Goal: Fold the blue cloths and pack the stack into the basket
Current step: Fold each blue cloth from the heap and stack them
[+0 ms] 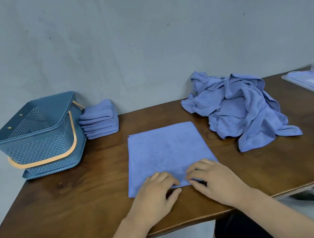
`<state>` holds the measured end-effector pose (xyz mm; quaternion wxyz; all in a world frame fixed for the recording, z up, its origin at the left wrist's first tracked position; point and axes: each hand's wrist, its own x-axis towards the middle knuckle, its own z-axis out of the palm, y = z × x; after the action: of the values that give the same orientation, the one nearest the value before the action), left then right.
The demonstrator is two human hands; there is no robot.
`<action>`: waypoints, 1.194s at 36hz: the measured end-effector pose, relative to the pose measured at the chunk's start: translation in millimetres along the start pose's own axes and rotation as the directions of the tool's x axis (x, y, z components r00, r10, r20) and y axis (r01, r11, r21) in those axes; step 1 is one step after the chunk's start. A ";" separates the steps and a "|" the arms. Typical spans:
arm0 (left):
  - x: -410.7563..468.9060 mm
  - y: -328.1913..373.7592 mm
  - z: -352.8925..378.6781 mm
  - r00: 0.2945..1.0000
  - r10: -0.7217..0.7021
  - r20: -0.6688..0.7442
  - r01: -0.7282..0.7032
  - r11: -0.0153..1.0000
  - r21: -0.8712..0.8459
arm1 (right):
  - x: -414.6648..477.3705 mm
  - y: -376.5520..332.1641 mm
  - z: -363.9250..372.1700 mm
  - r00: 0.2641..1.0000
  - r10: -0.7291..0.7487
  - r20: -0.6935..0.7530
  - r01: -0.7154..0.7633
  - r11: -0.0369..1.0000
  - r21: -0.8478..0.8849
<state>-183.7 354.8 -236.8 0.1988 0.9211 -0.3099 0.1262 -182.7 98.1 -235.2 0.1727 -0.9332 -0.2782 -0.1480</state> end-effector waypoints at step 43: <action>-53.9 -46.5 -56.5 0.868 -0.490 -0.083 0.455 0.851 -0.262 | -24.2 34.1 -44.9 0.899 0.436 0.036 -0.396 0.775 0.493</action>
<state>-202.8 441.9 -219.2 0.3528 0.9273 -0.0708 0.1032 -190.8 41.8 -212.1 0.4418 -0.8904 -0.0861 -0.0682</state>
